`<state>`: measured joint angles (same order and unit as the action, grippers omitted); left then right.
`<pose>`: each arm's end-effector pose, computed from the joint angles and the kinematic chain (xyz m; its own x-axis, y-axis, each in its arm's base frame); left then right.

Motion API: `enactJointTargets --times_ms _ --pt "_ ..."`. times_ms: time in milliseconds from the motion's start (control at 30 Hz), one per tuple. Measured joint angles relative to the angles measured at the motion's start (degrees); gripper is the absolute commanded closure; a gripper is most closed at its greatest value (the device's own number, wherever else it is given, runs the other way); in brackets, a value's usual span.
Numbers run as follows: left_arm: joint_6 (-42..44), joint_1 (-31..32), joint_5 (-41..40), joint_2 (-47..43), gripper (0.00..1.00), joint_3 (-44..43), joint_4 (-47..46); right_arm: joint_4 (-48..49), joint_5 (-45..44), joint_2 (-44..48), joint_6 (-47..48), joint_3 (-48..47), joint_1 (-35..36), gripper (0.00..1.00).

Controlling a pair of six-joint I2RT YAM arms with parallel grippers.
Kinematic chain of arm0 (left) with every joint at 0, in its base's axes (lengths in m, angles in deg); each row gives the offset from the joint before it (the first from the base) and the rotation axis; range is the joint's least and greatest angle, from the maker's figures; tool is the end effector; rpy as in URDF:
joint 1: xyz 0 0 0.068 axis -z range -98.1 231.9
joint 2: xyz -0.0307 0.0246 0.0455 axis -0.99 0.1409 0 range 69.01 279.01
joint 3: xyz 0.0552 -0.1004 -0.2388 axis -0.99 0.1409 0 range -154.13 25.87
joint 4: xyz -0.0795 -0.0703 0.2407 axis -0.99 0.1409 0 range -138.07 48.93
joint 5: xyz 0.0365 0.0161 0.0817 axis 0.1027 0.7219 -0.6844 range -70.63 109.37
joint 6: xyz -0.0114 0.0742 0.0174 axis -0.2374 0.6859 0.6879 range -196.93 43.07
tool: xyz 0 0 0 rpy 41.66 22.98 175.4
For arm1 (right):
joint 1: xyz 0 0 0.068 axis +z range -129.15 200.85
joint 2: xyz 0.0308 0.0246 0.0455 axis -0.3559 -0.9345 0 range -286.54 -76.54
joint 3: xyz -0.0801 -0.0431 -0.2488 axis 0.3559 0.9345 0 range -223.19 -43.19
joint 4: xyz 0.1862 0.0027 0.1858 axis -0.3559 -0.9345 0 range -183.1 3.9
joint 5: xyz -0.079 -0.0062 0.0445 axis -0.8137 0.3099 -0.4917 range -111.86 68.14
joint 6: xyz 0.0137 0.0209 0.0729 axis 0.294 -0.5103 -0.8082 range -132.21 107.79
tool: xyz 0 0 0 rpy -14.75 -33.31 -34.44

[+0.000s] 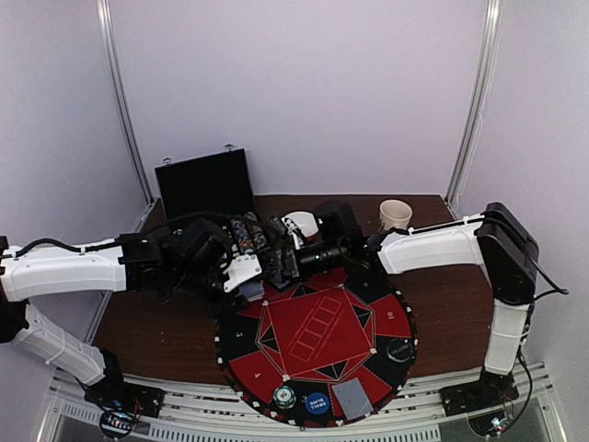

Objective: Distribute texas hold em gaming equipment
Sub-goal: Pick up the poker card from the face-down deck piles.

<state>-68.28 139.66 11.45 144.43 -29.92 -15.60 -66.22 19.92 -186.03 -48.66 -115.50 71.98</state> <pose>0.1642 -0.2435 0.2251 -0.2970 0.7500 -0.5910 0.8469 0.4928 0.1998 0.2518 0.3821 0.2169 -0.7321 -0.2024 -0.6504 -0.6774 0.1156 0.7265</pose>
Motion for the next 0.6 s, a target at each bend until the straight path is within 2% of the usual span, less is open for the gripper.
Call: enactJointTargets --times_ms 167,433,600 --pt "0.0 0.0 0.0 0.0 0.49 0.0 -0.7 -0.8 0.2 -2.8 0.5 -2.3 1.1 0.14" --pt "0.0 0.0 -0.2 -0.1 0.49 0.0 -1.1 -5.4 -0.9 -3.7 3.8 -5.2 1.8 0.31" --pt "0.0 0.0 -0.7 -0.1 0.49 0.2 -1.0 -9.5 -2.4 -3.1 6.6 -5.5 1.9 0.36"
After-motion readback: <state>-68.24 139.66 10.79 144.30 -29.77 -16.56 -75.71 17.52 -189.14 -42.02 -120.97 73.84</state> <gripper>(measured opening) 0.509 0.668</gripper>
